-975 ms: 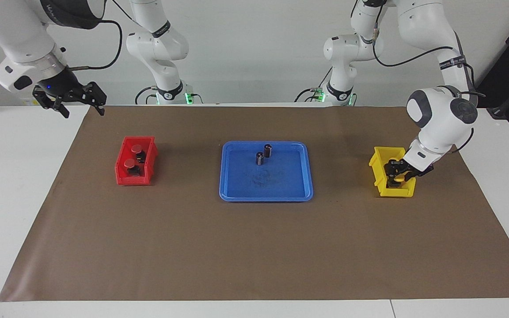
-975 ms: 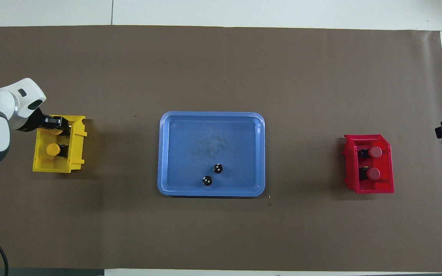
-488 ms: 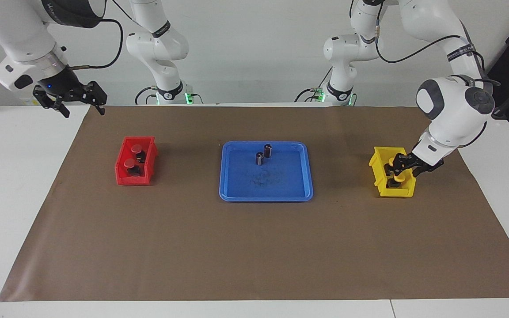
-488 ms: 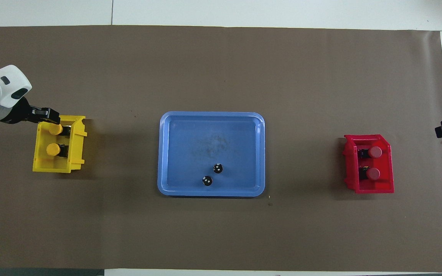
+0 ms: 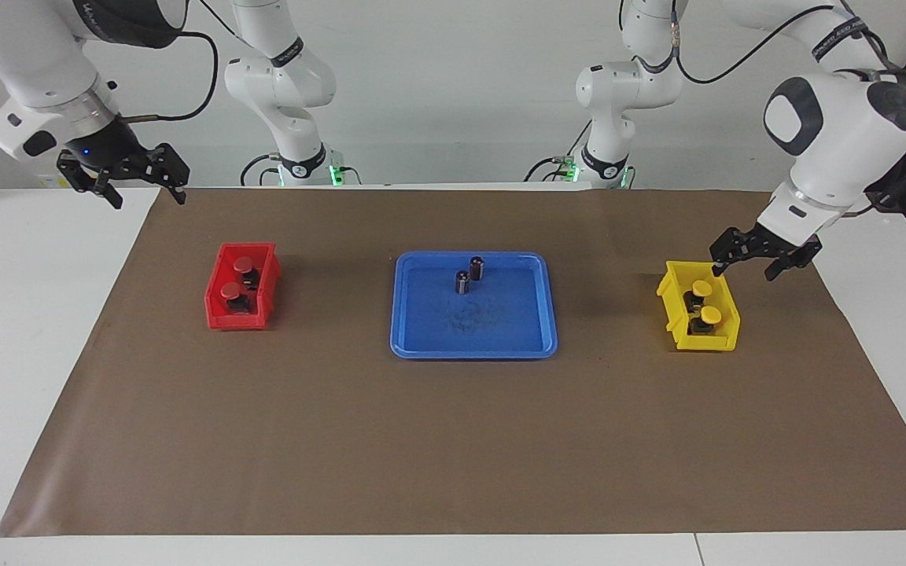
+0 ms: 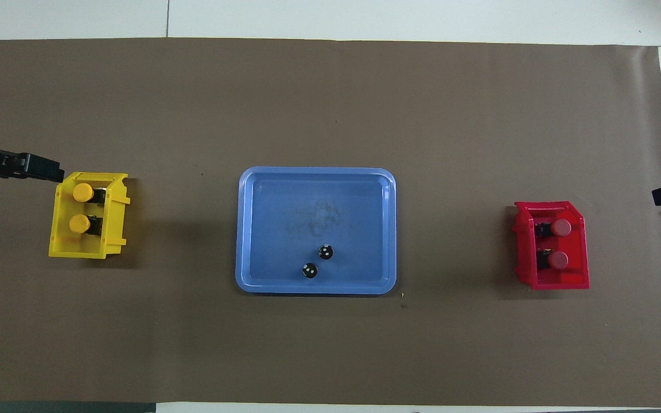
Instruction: Sort red and yellow buttons by color
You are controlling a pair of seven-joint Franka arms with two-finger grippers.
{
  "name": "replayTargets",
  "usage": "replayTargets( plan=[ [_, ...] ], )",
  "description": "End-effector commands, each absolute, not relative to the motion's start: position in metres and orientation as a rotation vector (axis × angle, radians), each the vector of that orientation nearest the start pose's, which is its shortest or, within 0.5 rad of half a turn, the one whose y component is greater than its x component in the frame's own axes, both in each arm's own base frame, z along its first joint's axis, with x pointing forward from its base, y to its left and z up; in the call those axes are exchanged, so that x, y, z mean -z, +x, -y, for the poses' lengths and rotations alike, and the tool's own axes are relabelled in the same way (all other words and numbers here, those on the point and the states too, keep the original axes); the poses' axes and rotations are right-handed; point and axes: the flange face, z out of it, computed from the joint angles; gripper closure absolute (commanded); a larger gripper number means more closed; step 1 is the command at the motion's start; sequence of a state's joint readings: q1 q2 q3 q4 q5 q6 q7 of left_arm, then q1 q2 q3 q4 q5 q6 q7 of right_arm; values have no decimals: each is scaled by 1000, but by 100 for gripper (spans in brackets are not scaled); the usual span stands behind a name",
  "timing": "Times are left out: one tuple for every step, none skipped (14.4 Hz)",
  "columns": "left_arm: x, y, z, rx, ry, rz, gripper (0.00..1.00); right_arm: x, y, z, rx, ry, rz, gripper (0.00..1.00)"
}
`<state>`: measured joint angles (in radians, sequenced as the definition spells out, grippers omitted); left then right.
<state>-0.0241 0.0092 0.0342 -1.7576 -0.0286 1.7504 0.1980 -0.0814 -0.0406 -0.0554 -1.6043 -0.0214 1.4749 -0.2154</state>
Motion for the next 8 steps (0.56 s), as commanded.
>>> replayTargets(
  plan=[
    [-582,563,13,-52,-3165,-293,0,-627,527,73,-139,-3136,116,0],
    [-589,560,16,-48,-3165,-274,0,-627,526,73,-144,-3135,114,0],
    [-601,555,16,-72,-3165,-276,0,-627,526,74,-144,-3135,114,0],
    [-617,554,16,-57,-3165,-278,0,-627,526,73,-146,-3135,116,0],
    [-623,553,15,-57,-3161,-281,0,-627,526,72,-149,-3135,119,0],
    [-624,554,15,-50,-3159,-283,0,-626,526,72,-151,-3134,121,0],
    [-623,554,15,-55,-3158,-283,0,-626,526,72,-151,-3134,121,0],
    [-623,555,15,-48,-3156,-283,0,-627,526,72,-149,-3135,121,0]
  ],
)
